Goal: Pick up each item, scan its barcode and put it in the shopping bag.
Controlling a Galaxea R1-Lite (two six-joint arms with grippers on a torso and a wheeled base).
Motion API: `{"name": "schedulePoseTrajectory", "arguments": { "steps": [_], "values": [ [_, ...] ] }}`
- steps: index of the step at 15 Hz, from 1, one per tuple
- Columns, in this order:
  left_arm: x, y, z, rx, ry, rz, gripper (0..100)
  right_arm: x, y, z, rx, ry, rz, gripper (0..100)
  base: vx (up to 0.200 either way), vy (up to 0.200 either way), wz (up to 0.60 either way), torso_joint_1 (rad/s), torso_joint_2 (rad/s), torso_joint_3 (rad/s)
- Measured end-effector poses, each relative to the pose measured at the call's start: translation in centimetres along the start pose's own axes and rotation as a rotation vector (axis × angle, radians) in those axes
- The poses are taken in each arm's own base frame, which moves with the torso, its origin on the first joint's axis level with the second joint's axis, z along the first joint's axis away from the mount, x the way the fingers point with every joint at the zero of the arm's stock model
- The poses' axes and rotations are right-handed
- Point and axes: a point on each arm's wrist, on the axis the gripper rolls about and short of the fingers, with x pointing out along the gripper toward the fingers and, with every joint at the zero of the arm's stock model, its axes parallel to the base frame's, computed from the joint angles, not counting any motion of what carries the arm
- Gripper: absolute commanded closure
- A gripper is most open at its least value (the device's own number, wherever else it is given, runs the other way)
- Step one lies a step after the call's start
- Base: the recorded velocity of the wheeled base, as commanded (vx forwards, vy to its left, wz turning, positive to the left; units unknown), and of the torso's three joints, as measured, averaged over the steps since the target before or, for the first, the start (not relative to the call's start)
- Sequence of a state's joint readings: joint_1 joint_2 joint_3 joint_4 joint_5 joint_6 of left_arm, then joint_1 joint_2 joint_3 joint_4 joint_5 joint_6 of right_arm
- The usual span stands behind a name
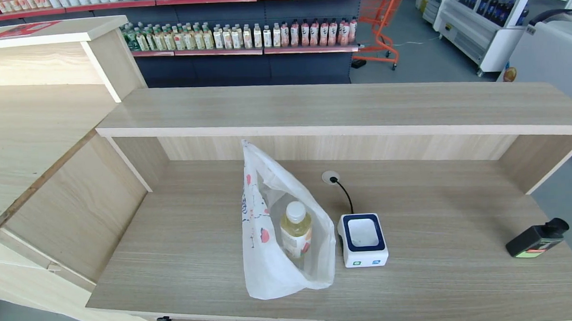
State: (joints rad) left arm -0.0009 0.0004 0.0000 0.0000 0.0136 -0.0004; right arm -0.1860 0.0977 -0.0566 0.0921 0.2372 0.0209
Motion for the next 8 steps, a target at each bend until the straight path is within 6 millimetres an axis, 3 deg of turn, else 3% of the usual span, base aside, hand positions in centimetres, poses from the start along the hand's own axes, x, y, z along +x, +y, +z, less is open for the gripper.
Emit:
{"name": "schedulePoseTrajectory", "arguments": {
  "steps": [5,8],
  "values": [
    [0.00,0.00,0.00,0.000,0.000,0.001,0,-0.05,0.01,-0.01,0.000,-0.006,0.000,0,0.000,-0.200,0.00,0.004,0.00,-0.001],
    [0.00,0.00,0.00,0.000,0.000,0.000,0,-0.05,0.01,-0.01,0.001,-0.005,-0.001,0,0.000,0.000,0.00,0.000,0.00,0.000]
  ]
}}
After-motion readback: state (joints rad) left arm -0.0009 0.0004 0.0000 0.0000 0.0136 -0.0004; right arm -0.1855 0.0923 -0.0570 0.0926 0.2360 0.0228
